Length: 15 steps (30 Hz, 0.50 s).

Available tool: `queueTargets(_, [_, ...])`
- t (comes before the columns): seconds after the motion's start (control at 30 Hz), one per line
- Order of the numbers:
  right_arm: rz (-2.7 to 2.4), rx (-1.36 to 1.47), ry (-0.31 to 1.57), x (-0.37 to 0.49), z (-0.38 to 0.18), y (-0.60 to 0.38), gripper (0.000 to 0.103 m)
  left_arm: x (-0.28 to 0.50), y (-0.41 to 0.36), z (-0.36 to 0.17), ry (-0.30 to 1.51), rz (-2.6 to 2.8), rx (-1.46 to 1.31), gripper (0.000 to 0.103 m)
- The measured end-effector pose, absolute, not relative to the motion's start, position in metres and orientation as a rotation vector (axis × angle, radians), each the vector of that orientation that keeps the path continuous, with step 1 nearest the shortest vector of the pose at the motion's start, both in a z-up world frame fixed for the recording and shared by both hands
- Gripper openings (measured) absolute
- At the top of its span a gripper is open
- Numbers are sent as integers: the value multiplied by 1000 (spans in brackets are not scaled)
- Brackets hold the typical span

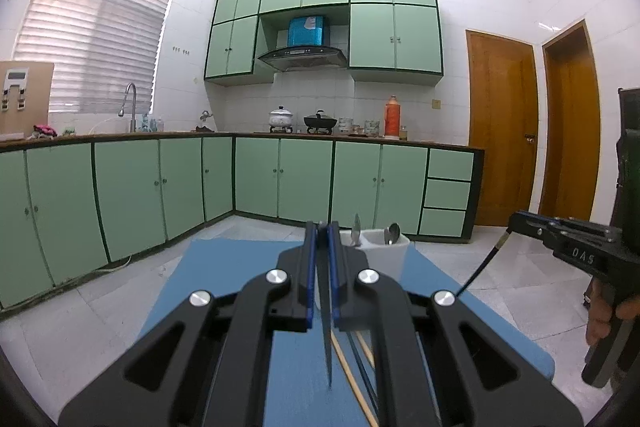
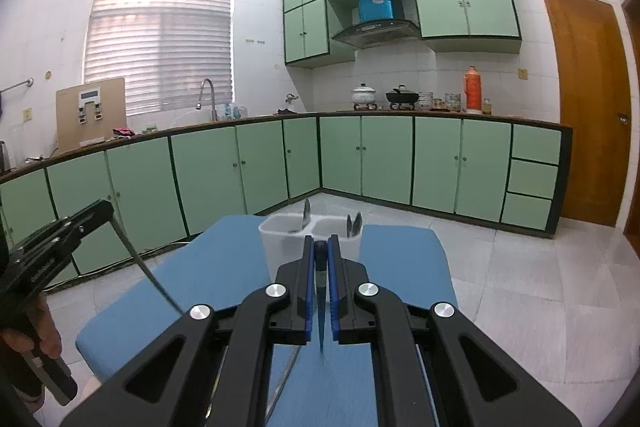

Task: Organize utensils
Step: 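Carry both chopsticks upright over the white holders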

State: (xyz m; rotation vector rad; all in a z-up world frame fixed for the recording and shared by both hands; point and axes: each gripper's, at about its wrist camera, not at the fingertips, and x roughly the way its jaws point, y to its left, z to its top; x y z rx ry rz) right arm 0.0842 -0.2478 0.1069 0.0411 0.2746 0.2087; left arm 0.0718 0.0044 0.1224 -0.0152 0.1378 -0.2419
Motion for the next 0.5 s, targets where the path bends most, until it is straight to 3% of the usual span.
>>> queueTargets(0.5, [272,24,291,120,151,-249,6,96,-1,158,114,-293,-10,5])
